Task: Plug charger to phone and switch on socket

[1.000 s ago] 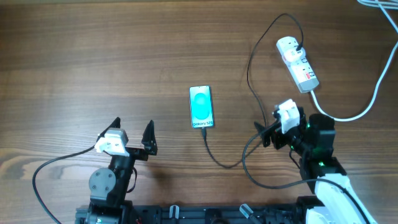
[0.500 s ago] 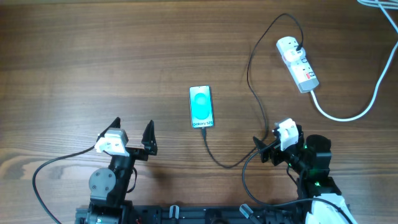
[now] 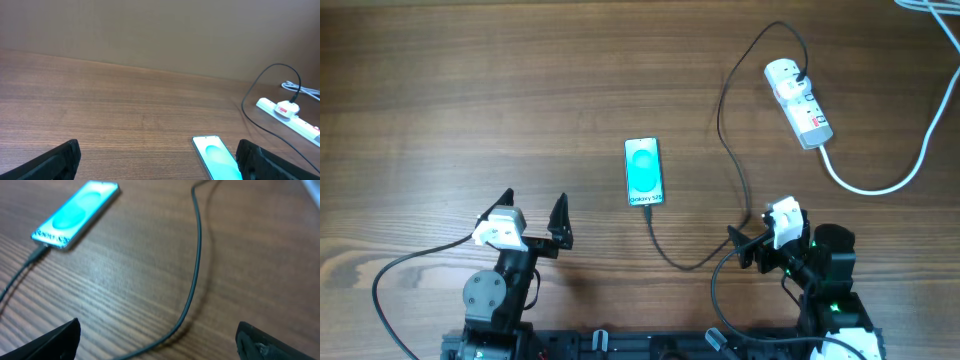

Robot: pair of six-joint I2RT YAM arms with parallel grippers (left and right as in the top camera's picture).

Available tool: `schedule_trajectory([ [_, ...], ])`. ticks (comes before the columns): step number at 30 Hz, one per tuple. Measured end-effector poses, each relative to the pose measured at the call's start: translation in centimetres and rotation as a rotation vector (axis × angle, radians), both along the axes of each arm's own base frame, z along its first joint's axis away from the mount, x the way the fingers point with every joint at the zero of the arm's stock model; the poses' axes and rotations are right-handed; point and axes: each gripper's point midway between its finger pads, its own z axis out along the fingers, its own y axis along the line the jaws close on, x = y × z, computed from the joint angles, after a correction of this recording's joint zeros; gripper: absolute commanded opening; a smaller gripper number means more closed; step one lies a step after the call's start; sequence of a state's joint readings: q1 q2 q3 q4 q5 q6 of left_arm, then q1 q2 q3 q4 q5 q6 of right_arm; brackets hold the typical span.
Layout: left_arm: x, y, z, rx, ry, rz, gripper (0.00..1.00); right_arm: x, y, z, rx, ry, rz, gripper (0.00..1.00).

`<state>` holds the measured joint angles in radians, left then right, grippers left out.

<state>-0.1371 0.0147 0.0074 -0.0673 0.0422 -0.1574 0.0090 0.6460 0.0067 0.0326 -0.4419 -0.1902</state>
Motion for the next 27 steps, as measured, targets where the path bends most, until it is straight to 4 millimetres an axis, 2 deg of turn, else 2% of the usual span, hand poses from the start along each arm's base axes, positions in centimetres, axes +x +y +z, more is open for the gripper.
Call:
schedule_trajectory([
  [10, 0.0, 0.0, 0.0, 0.000, 0.000, 0.000, 1.00, 0.9, 0.2, 4.2, 0.038, -0.173, -0.009, 1.00],
  [21, 0.0, 0.0, 0.0, 0.000, 0.000, 0.000, 1.00, 0.9, 0.3, 8.9, 0.049, -0.384, -0.002, 1.00],
  [27, 0.0, 0.0, 0.0, 0.000, 0.000, 0.000, 1.00, 0.5, 0.9, 10.4, 0.056, -0.455, 0.024, 1.00],
])
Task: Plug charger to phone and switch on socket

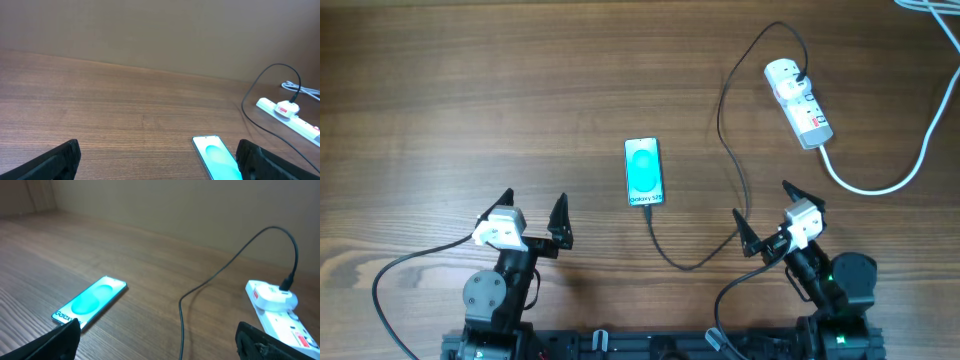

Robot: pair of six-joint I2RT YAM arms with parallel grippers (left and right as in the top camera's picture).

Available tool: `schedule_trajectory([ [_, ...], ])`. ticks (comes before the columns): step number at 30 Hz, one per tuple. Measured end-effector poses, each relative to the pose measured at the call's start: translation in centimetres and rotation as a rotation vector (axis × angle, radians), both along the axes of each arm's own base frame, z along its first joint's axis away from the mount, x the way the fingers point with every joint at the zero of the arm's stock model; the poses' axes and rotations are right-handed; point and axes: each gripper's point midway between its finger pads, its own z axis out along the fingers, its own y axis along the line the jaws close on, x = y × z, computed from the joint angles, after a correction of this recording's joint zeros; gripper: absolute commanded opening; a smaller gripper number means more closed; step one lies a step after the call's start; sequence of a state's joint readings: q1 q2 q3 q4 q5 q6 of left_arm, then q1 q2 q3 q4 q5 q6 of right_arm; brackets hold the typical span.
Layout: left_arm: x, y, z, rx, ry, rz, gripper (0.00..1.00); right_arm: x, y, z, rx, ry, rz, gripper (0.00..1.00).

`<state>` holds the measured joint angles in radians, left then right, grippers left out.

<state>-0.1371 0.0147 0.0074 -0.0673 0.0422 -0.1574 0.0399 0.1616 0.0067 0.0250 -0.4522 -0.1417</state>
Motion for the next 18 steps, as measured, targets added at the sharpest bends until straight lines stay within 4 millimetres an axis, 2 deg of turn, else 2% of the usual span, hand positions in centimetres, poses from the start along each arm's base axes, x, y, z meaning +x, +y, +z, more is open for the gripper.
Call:
schedule_trajectory([
  [11, 0.0, 0.0, 0.0, 0.000, 0.000, 0.000, 1.00, -0.7, 0.0, 2.9, 0.006, -0.133, 0.002, 1.00],
  [18, 0.0, 0.0, 0.0, 0.000, 0.000, 0.000, 1.00, -0.7, 0.0, 3.0, 0.011, -0.139, 0.001, 1.00],
])
